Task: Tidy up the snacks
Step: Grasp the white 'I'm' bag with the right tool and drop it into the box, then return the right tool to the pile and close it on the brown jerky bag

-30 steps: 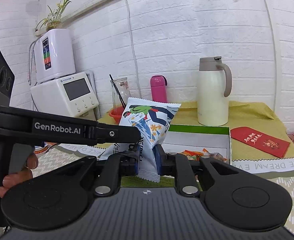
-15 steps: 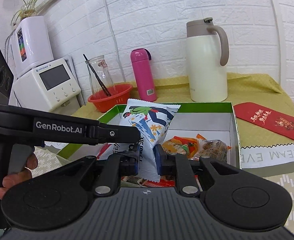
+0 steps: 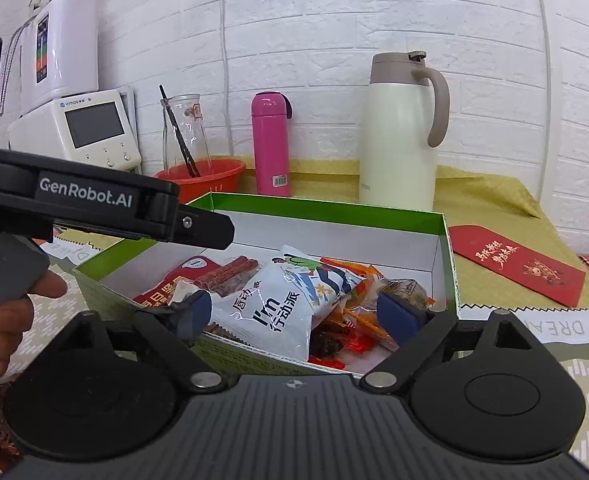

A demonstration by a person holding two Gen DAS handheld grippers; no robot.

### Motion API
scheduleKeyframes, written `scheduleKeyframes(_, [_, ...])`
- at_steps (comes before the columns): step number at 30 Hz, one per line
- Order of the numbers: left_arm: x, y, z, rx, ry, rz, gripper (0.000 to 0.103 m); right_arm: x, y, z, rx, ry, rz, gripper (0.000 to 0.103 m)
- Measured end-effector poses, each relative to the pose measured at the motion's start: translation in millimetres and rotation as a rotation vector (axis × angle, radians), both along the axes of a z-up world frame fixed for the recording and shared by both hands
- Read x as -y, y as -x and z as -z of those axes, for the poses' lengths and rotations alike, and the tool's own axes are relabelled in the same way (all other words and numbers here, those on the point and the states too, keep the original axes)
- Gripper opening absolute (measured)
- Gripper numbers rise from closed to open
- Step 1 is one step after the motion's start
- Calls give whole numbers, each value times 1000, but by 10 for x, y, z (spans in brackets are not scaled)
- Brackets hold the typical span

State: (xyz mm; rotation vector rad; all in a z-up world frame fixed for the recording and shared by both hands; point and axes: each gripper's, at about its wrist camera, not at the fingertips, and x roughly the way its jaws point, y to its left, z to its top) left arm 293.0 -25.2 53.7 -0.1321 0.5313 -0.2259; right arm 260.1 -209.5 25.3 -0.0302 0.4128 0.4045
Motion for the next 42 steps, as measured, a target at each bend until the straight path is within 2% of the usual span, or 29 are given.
scheduleKeyframes(9, [-25,495,-324,58,-3,6,97,-9,434,-332,66,-7,-5,103])
scheduleKeyframes(15, [-127,1035,-561,71,-13,15,97,-30,924,-583,119,-5,-12,103])
scheduleKeyframes(19, [-263,1432,-612,67,-4,12,97,-33,1238,-632,126,4,-9,103])
scheduleKeyframes(24, [-458,1837,-494,48,13,-4,97,-21,1513,-522,88,-24,-9,103])
scheduleKeyframes(29, [-738,2088,-198,-6,101,-46,97,-82,1588,-283,0,-57,-42,103])
scheduleKeyframes(34, [-1012,2237,126,-71,179,-95,97,-325,1491,-112,-70,-40,-90,103])
scheduleKeyframes(42, [-1276,2366,296,-84,182,-122,97,-706,1060,45,-121,-26,-115,103])
